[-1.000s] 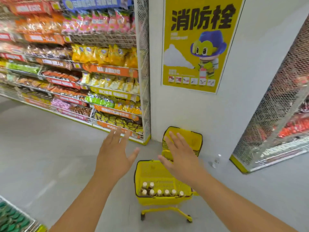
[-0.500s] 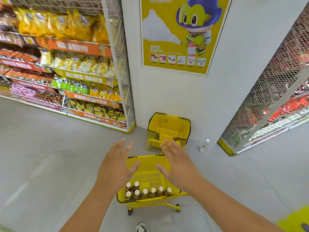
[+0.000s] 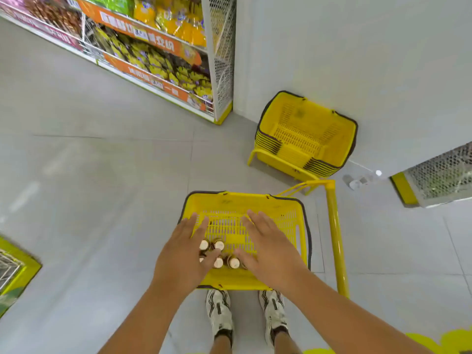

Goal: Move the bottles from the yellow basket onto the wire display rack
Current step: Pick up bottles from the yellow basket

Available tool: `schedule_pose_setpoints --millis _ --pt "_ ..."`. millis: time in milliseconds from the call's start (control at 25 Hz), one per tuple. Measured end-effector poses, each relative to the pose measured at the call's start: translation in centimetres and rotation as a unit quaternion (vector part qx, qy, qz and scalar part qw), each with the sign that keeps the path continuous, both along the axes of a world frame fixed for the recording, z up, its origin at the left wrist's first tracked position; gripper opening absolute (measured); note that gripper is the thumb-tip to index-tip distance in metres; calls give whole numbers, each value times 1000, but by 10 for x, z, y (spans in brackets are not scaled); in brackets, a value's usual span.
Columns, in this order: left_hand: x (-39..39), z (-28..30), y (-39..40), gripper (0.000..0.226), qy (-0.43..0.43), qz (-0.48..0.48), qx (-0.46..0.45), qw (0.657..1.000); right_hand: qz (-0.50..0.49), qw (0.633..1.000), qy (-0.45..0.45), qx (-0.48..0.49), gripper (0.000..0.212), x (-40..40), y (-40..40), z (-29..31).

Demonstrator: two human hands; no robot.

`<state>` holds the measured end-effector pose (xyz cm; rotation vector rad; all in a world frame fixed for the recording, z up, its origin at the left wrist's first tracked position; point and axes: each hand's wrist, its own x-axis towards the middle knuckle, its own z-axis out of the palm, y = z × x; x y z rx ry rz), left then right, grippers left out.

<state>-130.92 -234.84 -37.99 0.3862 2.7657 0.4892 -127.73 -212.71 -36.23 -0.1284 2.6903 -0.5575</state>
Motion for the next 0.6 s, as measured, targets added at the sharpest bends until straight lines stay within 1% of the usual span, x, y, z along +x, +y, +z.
schedule_pose_setpoints --millis 160,200,320,440,600 --pt "-3 -105 -1 77 -75 46 0 996 8 997 -76 -19 99 -22 -12 -112" --pt "-2 -131 -2 78 -96 56 -3 994 9 995 -94 -18 97 -25 -18 -141" --pt "-3 -188 -3 77 -136 82 -15 987 20 991 -130 -13 80 -27 -30 -214" --pt "-7 -233 -3 76 -182 102 -37 977 28 987 -157 -34 79 -22 -43 -269" --pt "-16 -267 -1 79 -221 147 -13 964 5 986 -139 -89 73 -26 -54 -306"
